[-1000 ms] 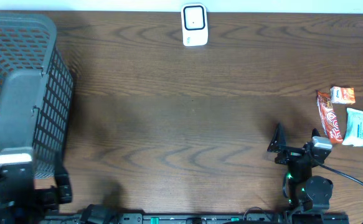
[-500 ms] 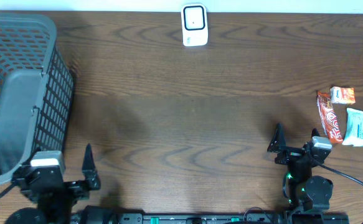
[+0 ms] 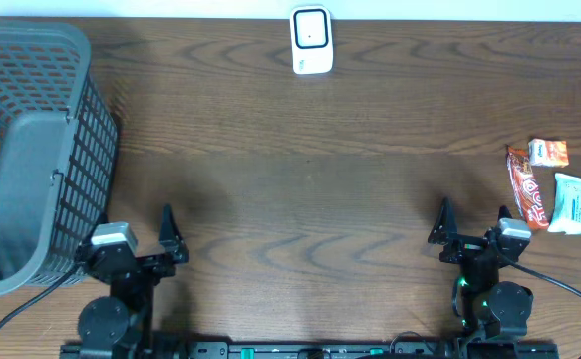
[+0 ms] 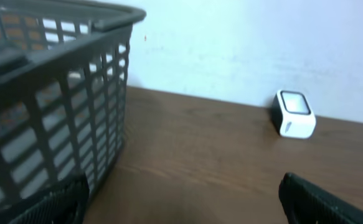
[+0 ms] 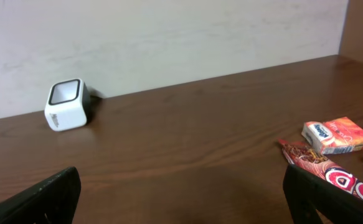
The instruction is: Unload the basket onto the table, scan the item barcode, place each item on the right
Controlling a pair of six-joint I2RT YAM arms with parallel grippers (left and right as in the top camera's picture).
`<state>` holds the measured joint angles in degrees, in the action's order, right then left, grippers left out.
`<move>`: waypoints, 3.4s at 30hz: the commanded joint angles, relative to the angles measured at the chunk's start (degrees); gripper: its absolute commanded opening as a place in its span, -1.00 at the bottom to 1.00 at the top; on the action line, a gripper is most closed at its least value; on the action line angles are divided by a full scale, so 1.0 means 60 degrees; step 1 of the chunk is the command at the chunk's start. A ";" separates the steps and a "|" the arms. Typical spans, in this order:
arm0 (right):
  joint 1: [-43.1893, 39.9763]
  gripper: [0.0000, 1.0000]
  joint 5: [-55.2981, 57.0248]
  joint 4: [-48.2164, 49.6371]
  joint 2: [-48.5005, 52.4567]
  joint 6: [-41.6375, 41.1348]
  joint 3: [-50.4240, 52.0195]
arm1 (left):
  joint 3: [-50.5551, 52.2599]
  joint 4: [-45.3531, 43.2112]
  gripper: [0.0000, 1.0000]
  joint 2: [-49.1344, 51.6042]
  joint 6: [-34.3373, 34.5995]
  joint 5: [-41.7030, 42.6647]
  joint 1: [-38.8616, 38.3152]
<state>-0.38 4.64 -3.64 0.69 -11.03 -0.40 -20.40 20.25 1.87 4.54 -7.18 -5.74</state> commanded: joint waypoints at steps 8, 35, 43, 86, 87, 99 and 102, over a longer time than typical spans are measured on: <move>0.0080 0.98 -0.0011 -0.0040 -0.0051 0.0138 0.0015 | 0.1694 -0.0874 0.96 -0.0295 0.0109 -0.0164 0.0262; 0.0080 0.99 -0.0011 -0.0040 -0.0051 0.0138 0.0015 | 0.2761 -0.1293 0.96 -0.0299 0.0120 -0.0313 0.0641; 0.0080 0.99 -0.0011 -0.0036 -0.0051 0.0138 0.0015 | 0.3002 -0.1956 0.96 -0.0299 -0.0284 -0.0117 0.0652; 0.0080 0.99 -0.0011 -0.0040 -0.0051 0.0138 0.0015 | 0.3053 -0.2036 0.96 -0.0273 -0.1501 0.0845 0.0652; 0.0080 0.99 -0.0011 -0.0040 -0.0051 0.0138 0.0015 | 0.3053 -0.2036 0.96 -0.0273 -0.1504 0.0845 0.0652; 0.0080 0.98 -0.0011 -0.0040 -0.0051 0.0138 0.0015 | 0.3053 -0.2036 0.96 -0.0273 -0.1501 0.0845 0.0652; 0.0080 0.98 -0.0011 -0.0040 -0.0051 0.0138 0.0015 | 0.3053 -0.2036 0.96 -0.0273 -0.1501 0.0845 0.0652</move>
<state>-0.38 4.64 -3.66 0.69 -11.03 -0.40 -3.84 7.55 0.58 -3.49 -2.68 -2.24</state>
